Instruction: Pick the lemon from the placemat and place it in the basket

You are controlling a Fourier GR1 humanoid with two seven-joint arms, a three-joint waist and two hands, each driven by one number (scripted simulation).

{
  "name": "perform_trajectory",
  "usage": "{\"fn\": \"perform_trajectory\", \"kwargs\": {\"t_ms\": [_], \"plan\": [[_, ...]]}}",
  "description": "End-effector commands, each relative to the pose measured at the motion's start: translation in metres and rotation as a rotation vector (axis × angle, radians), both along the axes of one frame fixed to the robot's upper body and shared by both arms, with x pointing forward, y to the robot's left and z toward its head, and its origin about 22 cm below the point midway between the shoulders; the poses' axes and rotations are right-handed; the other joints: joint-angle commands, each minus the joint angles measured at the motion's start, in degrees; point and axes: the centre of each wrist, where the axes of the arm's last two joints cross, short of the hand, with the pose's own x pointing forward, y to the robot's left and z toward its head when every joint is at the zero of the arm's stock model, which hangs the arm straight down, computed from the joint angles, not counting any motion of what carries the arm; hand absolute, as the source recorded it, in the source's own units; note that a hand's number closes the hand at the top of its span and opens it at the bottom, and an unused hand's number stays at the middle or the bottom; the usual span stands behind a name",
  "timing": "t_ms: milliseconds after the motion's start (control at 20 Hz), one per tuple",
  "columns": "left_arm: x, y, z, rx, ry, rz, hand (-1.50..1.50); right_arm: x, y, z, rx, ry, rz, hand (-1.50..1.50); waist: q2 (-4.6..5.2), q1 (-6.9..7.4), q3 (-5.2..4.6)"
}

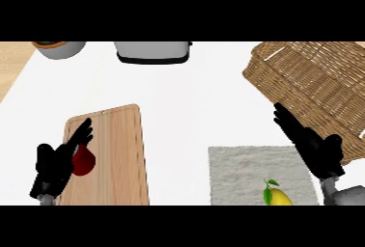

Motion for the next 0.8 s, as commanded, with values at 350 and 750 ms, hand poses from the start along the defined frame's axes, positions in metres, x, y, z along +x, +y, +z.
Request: {"fn": "perform_trajectory", "kwargs": {"t_ms": [350,750], "plan": [[0.041,0.003,0.034,-0.037,-0.146,0.045,0.0,0.029,0.081,0.116,0.166,-0.535,0.993,1.5,0.51,2.55,0.51],[0.055,0.027,0.037,-0.028,-0.144,0.154,0.0,-0.072,0.105,0.066,0.117,-0.831,1.081,-1.5,0.49,-2.49,0.36]]}}
